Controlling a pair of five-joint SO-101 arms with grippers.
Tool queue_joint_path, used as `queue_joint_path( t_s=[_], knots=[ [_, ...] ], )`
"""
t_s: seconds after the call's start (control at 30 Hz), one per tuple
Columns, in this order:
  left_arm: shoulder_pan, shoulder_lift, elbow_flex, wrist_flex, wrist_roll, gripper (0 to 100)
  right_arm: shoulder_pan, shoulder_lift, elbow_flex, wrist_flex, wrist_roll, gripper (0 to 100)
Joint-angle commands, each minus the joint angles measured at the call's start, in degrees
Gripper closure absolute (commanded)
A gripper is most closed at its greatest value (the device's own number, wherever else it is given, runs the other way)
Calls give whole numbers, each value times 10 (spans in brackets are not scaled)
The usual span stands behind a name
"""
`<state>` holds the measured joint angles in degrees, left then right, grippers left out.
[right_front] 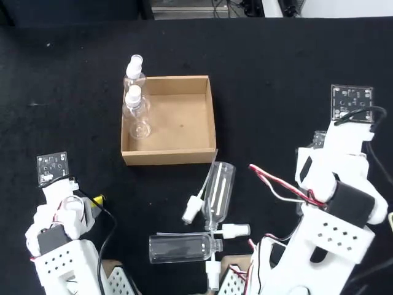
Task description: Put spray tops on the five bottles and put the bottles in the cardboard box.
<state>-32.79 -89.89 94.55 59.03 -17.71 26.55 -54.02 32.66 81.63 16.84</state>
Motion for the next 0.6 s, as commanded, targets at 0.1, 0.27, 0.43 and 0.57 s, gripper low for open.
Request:
queue_joint_path(
  t_s=[0.1, 0.27, 0.43, 0.57],
  knots=[
    [-2, -5, -8, 5, -4, 679, -10, -13, 29, -76, -4, 988],
    [-2, -5, -8, 6, -4, 679, -10, -14, 49, -77, -4, 988],
    [-2, -5, -8, 6, -4, 679, -10, -14, 52, -80, -4, 988],
    [-6, -5, -8, 7, -4, 679, -10, -14, 51, -81, -4, 988]
  ],
)
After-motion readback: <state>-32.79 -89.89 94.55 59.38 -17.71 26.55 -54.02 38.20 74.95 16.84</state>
